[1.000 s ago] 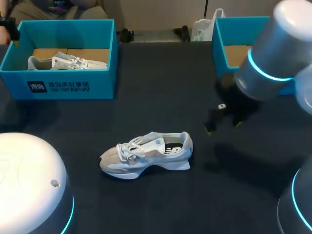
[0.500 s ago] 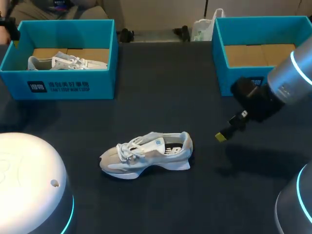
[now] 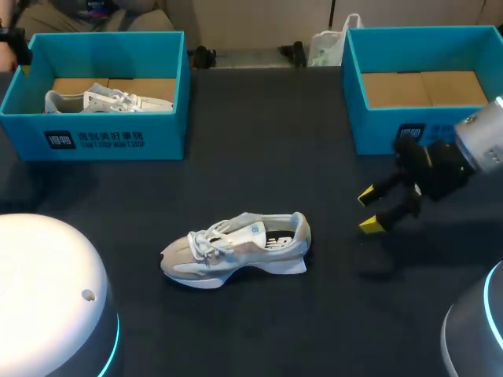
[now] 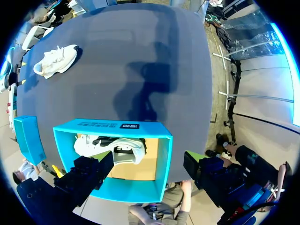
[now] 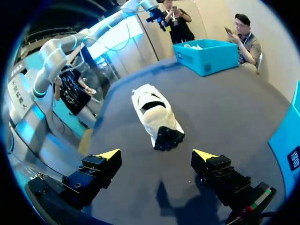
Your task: Take the shoe out of the shoebox, open the shoe tongue, remove and reinsert the insole, then place the shoe into the shoebox
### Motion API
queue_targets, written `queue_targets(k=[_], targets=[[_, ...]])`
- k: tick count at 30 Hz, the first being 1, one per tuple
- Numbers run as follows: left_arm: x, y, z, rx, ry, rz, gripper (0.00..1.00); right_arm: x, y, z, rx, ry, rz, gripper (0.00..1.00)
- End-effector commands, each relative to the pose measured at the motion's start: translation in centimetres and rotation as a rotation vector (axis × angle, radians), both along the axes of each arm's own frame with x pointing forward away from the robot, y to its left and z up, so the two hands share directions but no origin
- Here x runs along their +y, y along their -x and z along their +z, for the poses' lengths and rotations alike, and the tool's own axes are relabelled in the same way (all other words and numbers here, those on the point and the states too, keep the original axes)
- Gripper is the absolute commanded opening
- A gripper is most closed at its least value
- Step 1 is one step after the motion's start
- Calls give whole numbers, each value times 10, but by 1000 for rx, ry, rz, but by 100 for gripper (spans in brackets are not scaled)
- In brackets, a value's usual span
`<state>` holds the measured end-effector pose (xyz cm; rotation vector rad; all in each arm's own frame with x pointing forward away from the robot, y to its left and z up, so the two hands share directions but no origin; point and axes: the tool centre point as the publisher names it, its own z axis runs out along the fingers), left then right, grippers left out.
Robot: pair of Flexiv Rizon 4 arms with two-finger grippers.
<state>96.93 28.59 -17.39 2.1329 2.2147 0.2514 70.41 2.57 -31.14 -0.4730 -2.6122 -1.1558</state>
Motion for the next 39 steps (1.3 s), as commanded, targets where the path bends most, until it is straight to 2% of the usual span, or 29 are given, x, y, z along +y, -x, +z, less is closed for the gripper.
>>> queue_targets(k=[1, 3, 7, 10, 24, 29, 33, 35, 39], targets=[[0, 2, 0, -3, -2, 0, 100, -10, 5, -8, -56, 4, -62, 100], [0, 2, 0, -3, -2, 0, 100, -17, 8, -15, -87, -25, -66, 100], [0, 2, 0, -3, -2, 0, 100, -22, 10, -28, -121, -10, -107, 100], [0, 2, 0, -3, -2, 0, 100, -23, 14, -34, -170, -59, -72, 100], [0, 2, 0, -3, -2, 0, 100, -23, 14, -34, -170, -59, -72, 100], [0, 2, 0, -3, -2, 0, 100, -20, 2, -56, -197, -118, -22, 100], [0, 2, 0, -3, -2, 0, 100, -19, -2, -63, -222, -141, -26, 100], [0, 2, 0, -3, -2, 0, 100, -17, -3, -67, -234, -101, -47, 100], [0, 2, 0, -3, -2, 0, 100, -17, -3, -67, -234, -101, -47, 100]])
